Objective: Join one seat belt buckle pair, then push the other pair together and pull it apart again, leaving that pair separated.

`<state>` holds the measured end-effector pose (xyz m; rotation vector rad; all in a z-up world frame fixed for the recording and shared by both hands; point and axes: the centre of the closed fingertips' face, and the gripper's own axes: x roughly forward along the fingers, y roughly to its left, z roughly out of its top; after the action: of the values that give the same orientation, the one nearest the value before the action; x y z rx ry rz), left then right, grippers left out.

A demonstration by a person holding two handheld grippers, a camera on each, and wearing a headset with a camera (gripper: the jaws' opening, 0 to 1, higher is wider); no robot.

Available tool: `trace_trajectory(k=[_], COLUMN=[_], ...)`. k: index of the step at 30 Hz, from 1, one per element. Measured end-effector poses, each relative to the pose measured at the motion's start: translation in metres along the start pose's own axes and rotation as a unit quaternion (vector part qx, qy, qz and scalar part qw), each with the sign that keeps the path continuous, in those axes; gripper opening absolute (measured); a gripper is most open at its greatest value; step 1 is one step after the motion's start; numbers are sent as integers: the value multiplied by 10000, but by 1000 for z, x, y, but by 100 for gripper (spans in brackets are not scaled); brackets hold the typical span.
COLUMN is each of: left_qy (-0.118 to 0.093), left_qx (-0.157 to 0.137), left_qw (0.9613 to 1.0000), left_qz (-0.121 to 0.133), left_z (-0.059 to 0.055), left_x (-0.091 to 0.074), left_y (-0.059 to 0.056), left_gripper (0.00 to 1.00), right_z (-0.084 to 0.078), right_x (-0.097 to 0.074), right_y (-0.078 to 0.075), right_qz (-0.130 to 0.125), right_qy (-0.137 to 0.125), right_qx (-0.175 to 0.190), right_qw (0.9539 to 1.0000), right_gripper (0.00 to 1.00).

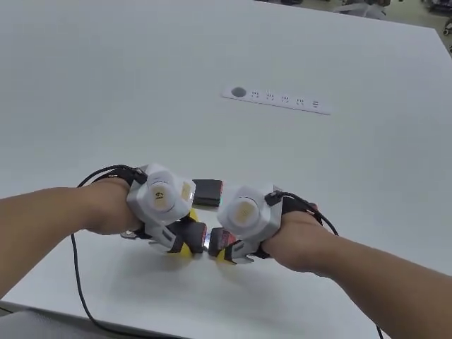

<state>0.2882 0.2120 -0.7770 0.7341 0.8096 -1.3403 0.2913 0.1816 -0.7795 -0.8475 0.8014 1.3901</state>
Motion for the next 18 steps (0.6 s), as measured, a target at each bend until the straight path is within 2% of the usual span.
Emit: trace_trajectory(k=[13,18], left_qy=[58,79], left_qx=[-28,-92], left_qw=[10000,9999], left_qz=[23,49], left_z=[-1,-1], left_x=[-1,-1], left_y=[1,0], left_gripper=[35,36], right_z=[-2,-1], right_x=[1,-1], right_y=[1,1], right_qz=[6,-21], right_qy=[70,-66], right_qx=[39,108], right_qw=[10000,9999], right_gripper=[31,32])
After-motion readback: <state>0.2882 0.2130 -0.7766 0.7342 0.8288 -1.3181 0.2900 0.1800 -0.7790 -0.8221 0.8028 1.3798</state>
